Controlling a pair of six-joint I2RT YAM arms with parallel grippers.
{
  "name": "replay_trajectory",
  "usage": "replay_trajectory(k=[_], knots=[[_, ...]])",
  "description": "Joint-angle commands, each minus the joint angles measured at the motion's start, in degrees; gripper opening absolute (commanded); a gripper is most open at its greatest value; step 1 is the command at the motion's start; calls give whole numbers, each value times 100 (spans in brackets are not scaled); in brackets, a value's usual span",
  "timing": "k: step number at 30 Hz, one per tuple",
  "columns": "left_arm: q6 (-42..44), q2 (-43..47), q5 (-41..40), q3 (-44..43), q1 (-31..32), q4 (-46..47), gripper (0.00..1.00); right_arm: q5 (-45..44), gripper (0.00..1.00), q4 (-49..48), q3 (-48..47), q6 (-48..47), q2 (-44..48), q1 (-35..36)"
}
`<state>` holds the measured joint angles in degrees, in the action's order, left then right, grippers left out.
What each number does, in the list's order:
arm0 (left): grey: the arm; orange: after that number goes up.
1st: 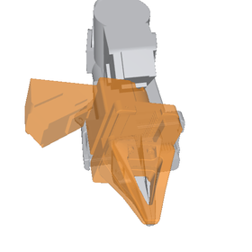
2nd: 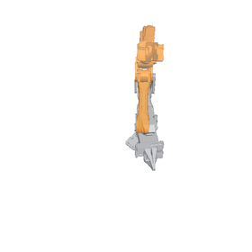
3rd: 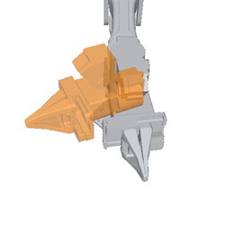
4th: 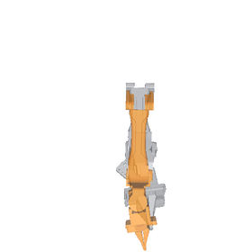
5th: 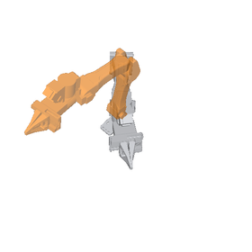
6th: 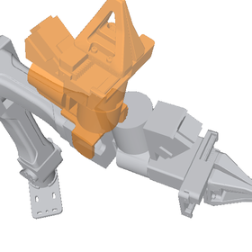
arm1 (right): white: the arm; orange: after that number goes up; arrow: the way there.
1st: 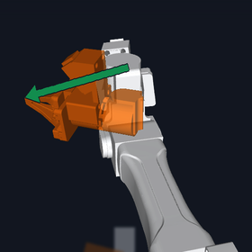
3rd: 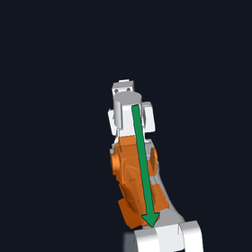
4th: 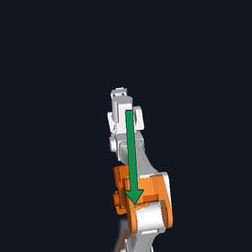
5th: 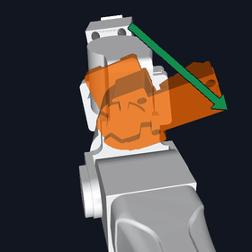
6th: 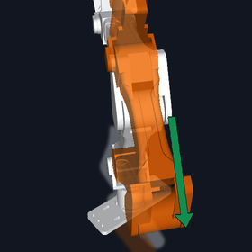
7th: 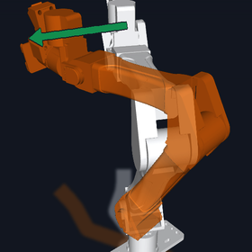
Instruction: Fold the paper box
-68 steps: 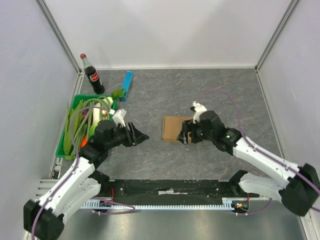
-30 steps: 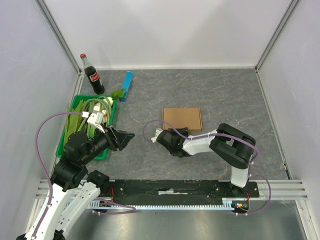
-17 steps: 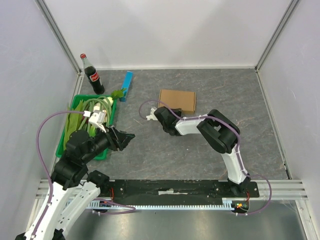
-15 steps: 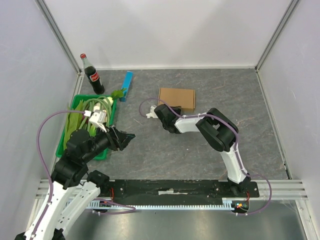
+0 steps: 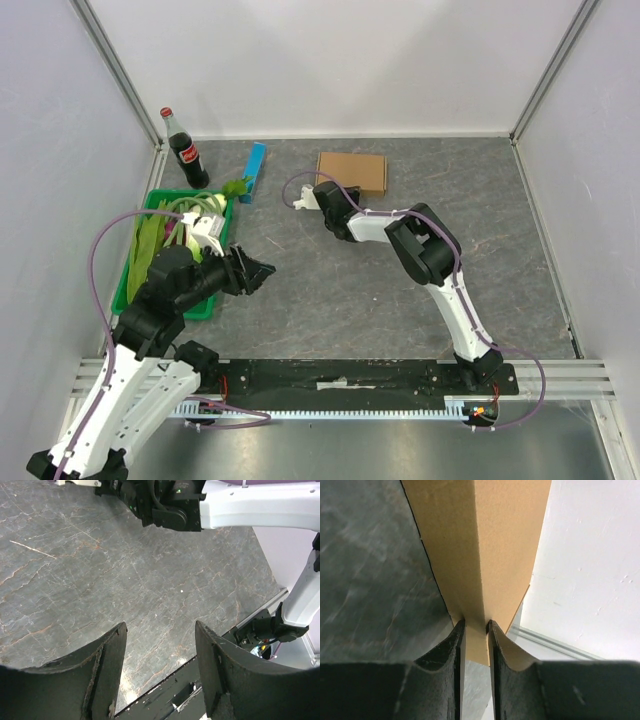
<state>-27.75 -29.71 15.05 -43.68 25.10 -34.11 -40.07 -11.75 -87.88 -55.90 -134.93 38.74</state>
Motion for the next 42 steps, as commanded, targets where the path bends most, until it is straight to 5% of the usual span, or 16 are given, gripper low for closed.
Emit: replay_trajectory(k=[1, 21, 27, 31, 36, 42], knots=[[147, -174, -11, -150, -23, 299, 64, 738, 28, 331, -431, -184, -595, -226], [77, -474, 42, -132, -23, 475, 64, 1169, 29, -477, -124, -1204, -719, -596], [-37, -421, 42, -149, -23, 466, 64, 721, 48, -1485, 138, -1309, -350, -561], [-82, -412, 33, -272, -32, 493, 65, 457, 61, -1559, 551, -1056, 797, -438], [-231, -298, 42, -281, -32, 677, 66, -270, 66, -351, 1518, 629, 2346, 45], [-582, 9, 226, -44, -32, 748, 67, -528, 69, 2244, 2590, 5048, 4751, 380]])
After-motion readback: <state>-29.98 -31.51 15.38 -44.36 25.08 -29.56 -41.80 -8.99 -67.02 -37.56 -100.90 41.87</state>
